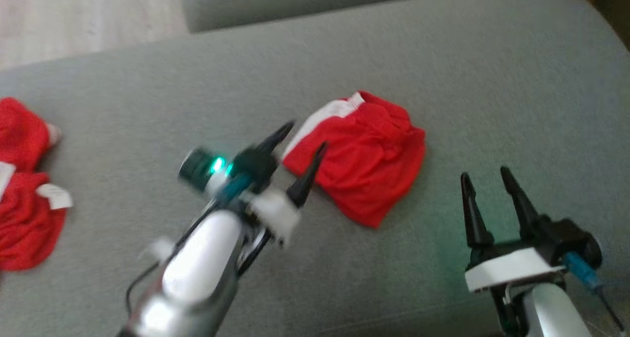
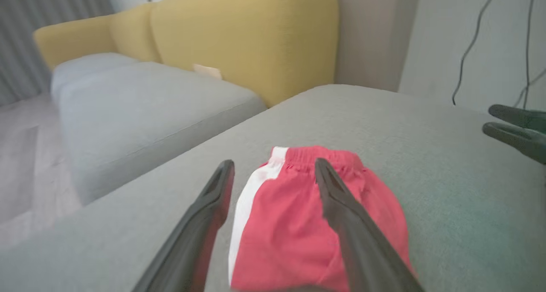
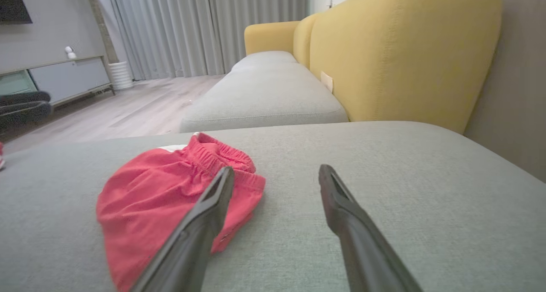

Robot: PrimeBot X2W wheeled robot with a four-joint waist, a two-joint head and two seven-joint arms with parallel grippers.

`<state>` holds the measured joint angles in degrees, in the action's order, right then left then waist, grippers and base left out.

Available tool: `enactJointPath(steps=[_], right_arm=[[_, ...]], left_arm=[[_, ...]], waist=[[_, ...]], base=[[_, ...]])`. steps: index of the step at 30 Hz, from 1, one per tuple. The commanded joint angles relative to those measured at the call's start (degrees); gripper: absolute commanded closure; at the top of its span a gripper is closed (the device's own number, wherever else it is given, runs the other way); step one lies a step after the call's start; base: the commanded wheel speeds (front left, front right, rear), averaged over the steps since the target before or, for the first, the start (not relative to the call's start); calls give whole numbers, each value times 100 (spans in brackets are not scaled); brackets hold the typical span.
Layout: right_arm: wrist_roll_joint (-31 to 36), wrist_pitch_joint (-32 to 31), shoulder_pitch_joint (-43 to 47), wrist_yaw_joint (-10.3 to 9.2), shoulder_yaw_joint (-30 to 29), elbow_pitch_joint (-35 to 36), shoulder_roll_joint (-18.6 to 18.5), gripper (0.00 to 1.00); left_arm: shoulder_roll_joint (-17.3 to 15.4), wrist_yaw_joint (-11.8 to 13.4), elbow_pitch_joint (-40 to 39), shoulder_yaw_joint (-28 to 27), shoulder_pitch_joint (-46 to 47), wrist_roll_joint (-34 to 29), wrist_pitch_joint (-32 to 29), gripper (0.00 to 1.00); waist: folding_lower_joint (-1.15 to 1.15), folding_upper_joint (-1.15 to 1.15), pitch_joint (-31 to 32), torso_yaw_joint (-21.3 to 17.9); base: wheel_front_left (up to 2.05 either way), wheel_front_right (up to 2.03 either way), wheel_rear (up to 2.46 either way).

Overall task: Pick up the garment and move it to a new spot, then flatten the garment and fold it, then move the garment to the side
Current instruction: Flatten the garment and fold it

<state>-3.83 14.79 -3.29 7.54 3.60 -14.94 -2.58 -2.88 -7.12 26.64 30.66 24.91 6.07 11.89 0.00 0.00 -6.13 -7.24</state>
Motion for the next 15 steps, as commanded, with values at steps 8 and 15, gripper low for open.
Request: enactJointPath(steps=[8, 15], right_arm=[[-250, 21, -430, -5, 208, 330, -30, 0], [-480, 21, -620, -5, 435, 310, -30, 0]], left_arm=[[-1, -34, 445, 1933, 2118, 849, -510, 0], [0, -34, 1861, 2751, 3137, 932, -872, 0]], waist=[[0, 0, -1145, -880], [0, 0, -1370, -1124]], base=[[0, 0, 0], [0, 0, 0]])
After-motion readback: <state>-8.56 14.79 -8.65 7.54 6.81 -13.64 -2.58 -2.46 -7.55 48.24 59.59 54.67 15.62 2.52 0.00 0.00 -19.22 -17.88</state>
